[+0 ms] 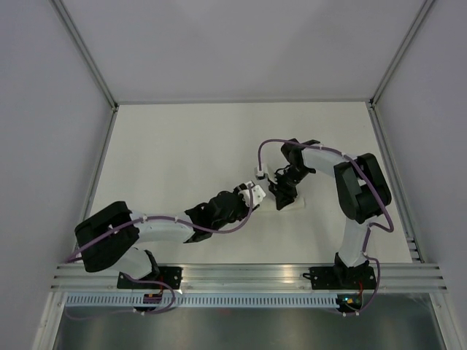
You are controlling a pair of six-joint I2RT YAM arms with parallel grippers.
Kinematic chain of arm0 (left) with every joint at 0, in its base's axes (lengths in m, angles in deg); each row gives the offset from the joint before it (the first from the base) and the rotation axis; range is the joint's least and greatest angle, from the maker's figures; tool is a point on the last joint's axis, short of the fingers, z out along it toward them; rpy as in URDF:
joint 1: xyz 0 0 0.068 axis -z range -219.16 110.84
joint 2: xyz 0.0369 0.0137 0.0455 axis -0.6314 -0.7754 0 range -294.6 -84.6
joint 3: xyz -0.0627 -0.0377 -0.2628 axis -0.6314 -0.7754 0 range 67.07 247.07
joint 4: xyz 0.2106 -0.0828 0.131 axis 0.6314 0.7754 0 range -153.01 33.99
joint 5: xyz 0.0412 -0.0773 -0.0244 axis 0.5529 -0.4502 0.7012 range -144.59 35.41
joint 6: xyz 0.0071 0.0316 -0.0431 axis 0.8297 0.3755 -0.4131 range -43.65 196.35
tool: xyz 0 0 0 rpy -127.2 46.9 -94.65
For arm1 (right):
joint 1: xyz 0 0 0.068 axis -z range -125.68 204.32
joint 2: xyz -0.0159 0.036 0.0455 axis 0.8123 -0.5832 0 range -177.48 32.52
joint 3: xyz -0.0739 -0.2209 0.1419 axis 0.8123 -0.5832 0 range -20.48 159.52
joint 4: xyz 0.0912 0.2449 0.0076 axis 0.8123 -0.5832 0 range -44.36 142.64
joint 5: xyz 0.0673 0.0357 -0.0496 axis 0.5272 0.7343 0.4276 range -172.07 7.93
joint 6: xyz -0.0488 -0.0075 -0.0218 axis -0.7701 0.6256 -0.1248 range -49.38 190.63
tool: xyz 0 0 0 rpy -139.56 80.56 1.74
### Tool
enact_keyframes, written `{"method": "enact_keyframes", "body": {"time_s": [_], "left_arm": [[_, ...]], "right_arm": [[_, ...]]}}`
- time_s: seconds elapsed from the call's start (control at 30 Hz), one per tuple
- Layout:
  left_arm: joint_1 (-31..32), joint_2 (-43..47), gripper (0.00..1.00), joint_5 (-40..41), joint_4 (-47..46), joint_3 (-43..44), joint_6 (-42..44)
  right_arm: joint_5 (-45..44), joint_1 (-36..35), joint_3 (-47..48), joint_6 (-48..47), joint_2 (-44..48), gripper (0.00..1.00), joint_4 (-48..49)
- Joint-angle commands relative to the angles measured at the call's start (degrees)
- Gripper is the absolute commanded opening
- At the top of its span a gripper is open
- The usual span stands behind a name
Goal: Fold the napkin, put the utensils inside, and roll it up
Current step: Roll the napkin with the utensil
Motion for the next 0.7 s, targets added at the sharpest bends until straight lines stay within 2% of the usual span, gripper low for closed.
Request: {"method": "enact_keyframes", "body": {"time_s": [0.0,0.3,0.47,0.67], "left_arm": [[4.19,-2.97,0.47,6.64,-5.35,-0.17,9.09],[10.62,-13.77,0.51,5.25,-5.52,5.90,20.25],[10.71,-17.73,0.60,4.45,-6.75,7.92,24.82],[10.36,-22.22,0.61,2.52,-5.62,10.12,28.17]], "right_arm": [[-2.51,-0.19,-0.44,-2.17,-4.00,0.32,-2.12],[-3.04,-0.10,0.80,-1.91,-5.58,0.32,-2.99],[-3.30,-0.10,1.24,-2.17,-6.72,0.32,-3.44],[-3.30,-0.10,2.20,-2.96,-7.60,0.32,-4.75]]}}
